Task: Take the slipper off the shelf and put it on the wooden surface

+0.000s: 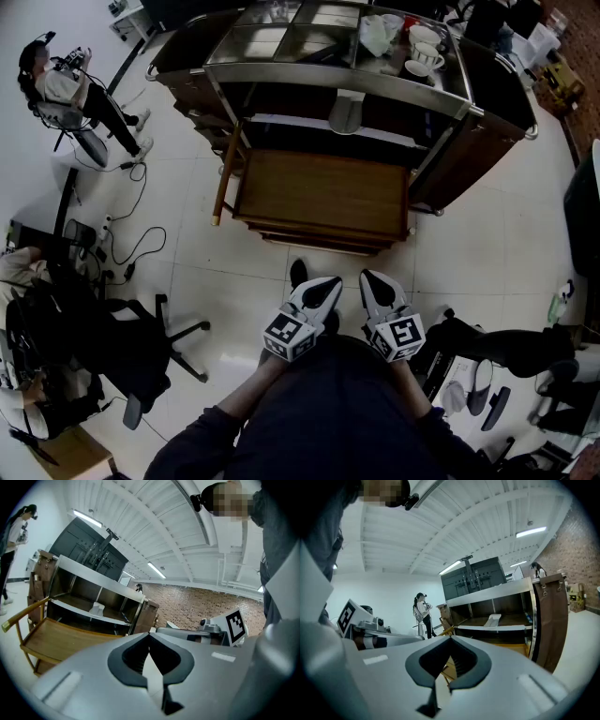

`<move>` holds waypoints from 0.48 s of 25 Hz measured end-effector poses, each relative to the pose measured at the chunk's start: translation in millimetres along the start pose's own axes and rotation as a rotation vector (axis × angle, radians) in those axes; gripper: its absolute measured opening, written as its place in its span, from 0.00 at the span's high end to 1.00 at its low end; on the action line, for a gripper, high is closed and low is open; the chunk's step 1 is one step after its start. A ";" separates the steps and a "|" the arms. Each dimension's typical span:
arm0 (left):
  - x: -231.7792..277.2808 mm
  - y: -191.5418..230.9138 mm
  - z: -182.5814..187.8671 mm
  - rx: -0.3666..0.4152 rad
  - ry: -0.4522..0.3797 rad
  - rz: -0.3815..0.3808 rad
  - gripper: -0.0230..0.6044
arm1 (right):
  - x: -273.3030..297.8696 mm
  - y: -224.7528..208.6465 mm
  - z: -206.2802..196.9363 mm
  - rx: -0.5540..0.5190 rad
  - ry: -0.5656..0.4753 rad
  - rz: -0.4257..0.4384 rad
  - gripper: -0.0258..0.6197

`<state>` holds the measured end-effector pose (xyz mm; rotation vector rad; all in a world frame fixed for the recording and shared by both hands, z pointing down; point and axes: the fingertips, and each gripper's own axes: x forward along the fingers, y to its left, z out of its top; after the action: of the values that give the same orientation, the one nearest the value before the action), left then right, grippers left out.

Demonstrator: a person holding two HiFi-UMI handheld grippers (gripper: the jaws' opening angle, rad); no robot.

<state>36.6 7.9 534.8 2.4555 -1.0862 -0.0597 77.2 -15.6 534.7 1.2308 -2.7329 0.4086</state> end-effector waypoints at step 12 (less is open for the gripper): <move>72.1 136.8 52.5 -0.022 -0.005 0.055 0.96 | 193.7 -120.9 34.8 -0.048 0.097 -0.038 0.84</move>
<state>-19.8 -144.0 555.2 2.4058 -1.1479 -0.0602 39.4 -241.2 566.7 1.2153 -2.6185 0.3857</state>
